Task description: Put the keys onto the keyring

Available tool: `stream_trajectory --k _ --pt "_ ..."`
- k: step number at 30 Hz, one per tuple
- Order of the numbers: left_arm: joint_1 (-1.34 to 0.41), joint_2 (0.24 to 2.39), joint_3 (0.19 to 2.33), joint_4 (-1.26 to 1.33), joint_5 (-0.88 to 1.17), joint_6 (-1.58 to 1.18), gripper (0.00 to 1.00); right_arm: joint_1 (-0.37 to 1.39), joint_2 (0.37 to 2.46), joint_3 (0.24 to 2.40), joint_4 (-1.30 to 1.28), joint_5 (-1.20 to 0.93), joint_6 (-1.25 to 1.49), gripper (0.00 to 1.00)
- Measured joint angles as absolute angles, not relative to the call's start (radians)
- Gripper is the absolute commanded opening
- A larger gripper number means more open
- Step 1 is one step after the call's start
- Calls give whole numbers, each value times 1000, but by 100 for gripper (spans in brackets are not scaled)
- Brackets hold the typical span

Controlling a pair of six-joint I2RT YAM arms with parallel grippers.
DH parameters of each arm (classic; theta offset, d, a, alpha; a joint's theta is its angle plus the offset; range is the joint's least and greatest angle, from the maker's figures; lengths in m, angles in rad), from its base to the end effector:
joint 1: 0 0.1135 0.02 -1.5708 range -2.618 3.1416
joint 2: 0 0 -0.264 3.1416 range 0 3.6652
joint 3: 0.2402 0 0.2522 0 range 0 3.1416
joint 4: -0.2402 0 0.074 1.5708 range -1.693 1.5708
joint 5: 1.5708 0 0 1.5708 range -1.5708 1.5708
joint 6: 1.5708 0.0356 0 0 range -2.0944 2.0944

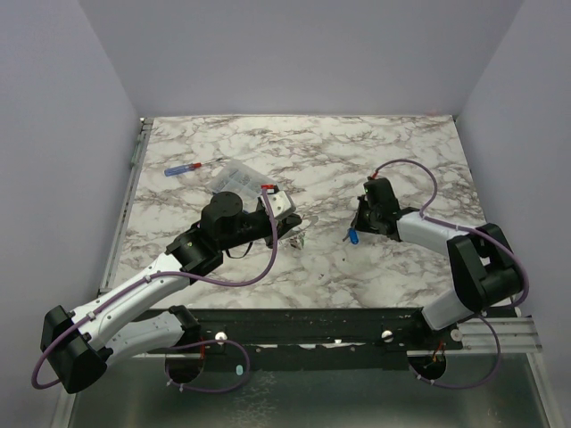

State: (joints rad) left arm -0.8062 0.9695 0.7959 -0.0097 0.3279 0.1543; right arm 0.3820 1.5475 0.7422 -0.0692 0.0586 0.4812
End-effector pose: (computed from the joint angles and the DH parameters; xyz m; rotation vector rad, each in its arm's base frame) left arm 0.1497 -0.1726 0.3283 1.0453 1.4736 -0.7572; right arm 0.2765 0.1088 0.1583 0.1486 2.4637 0.3090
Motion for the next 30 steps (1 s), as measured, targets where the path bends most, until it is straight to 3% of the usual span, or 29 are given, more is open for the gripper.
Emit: stream_trajectory --k 30 --pt "-806 970 796 -10 327 155 0 382 1237 714 -100 -88 359 1"
